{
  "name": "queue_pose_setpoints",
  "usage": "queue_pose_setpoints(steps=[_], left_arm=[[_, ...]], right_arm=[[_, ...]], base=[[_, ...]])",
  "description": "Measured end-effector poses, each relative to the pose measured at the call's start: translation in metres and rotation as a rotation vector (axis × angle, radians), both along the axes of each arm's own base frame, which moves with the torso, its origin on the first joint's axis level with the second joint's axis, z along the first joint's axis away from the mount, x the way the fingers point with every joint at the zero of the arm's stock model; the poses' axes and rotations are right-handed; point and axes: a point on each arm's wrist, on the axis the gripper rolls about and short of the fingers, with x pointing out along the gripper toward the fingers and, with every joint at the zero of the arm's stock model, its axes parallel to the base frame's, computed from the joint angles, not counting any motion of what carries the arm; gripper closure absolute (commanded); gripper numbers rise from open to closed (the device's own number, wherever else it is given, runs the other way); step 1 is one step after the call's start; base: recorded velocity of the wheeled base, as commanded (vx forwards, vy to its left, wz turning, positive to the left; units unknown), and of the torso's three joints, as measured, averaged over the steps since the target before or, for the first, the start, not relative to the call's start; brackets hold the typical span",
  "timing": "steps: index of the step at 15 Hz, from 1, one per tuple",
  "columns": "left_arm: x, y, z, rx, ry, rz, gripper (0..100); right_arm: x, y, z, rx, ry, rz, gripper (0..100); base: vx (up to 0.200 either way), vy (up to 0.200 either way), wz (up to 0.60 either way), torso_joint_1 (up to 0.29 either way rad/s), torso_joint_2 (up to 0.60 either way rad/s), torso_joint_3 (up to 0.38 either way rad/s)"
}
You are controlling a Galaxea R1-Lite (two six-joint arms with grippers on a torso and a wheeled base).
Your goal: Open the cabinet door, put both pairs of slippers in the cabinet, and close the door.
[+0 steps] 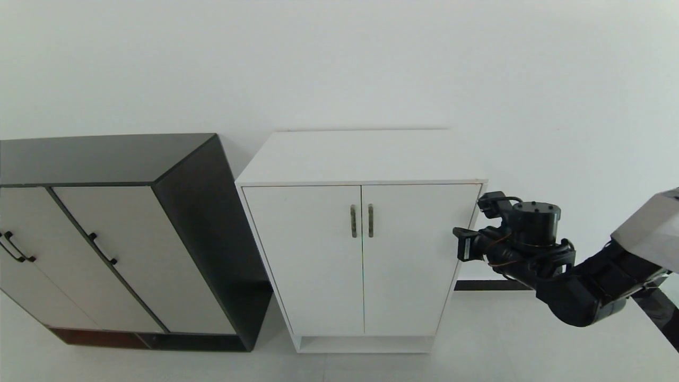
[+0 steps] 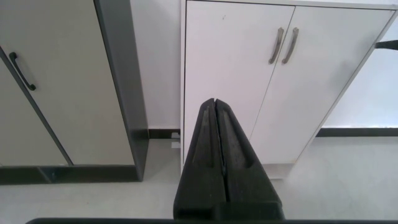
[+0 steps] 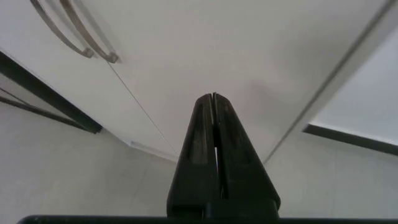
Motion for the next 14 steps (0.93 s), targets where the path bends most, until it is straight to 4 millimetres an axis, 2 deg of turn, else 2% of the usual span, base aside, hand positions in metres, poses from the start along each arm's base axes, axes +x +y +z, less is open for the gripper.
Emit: queue_pose_setpoints(steps=[4, 10, 12, 14], left_arm=[[0.000, 0.000, 0.000, -0.002, 0.000, 0.003, 100], [0.000, 0.000, 0.000, -0.002, 0.000, 0.003, 100], [0.000, 0.000, 0.000, -0.002, 0.000, 0.003, 100], [0.000, 0.000, 0.000, -0.002, 0.000, 0.002, 100]], right_arm=[[-0.045, -0.026, 0.004, -0.036, 0.043, -0.077, 100], [-0.126, -0.084, 0.003, -0.145, 0.111, -0.213, 100], [-0.154, -0.102, -0.002, -0.176, 0.144, -0.265, 100], [-0.181, -0.113, -0.008, -0.188, 0.197, -0.297, 100]], base=[[0.000, 0.000, 0.00, 0.000, 0.00, 0.000], [0.000, 0.000, 0.00, 0.000, 0.00, 0.000], [0.000, 0.000, 0.00, 0.000, 0.00, 0.000], [0.000, 0.000, 0.00, 0.000, 0.00, 0.000]])
